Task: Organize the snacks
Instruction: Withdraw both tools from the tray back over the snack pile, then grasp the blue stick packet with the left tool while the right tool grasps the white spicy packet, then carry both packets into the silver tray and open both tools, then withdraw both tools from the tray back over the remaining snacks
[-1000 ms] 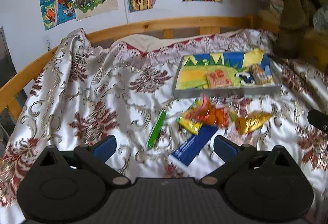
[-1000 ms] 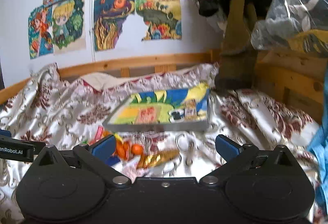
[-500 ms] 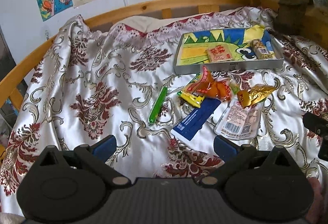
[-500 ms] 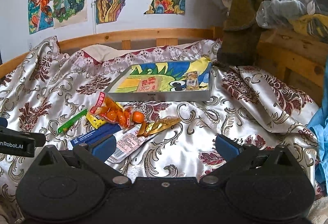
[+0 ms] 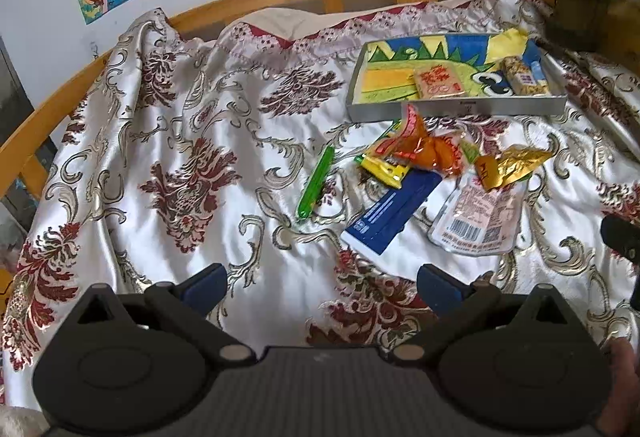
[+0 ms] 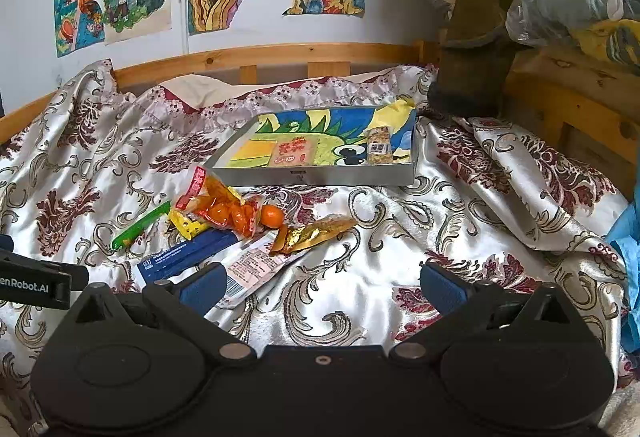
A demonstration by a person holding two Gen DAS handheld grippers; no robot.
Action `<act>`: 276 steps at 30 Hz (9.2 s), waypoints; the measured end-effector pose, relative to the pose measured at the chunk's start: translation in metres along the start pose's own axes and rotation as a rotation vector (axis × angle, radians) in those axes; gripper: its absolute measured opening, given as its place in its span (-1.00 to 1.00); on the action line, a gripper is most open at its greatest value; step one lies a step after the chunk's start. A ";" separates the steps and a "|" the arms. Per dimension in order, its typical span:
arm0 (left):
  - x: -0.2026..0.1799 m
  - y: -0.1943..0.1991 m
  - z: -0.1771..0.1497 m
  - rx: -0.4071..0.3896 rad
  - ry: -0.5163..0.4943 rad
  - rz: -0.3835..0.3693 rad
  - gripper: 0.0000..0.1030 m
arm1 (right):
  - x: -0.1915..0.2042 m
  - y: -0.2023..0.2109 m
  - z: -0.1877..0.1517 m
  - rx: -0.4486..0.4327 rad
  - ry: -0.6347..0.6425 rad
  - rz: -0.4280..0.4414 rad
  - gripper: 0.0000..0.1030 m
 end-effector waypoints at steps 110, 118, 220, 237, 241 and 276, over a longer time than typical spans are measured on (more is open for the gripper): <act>-0.032 -0.169 0.016 0.119 -0.229 -0.616 0.85 | 0.025 -0.149 -0.023 0.374 -0.166 0.212 -0.15; -0.041 -0.184 0.021 0.150 -0.219 -0.566 0.48 | 0.017 -0.172 -0.030 0.418 -0.255 0.174 -0.48; -0.164 -0.303 0.196 -0.053 0.236 -0.436 -0.43 | -0.101 -0.329 0.087 -0.093 -0.235 0.013 -0.89; -0.144 -0.289 0.197 -0.109 0.303 -0.345 0.55 | -0.106 -0.307 0.092 -0.134 -0.189 -0.044 0.09; -0.127 -0.257 0.198 -0.166 0.316 -0.307 0.71 | -0.109 -0.274 0.101 -0.183 -0.181 -0.054 0.51; 0.001 0.025 0.020 -0.157 0.125 -0.012 0.99 | -0.036 0.009 0.021 -0.057 -0.107 -0.017 0.99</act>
Point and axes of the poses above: each gripper's, at about its wrist camera, not at the fingertips, and y roughly against the way its jaws point, x to its left, z to its top, the point moved 5 cm from there along -y, roughly the way its jaws point, and after that the axes turned 10 degrees about -x, right-handed, at the moved point
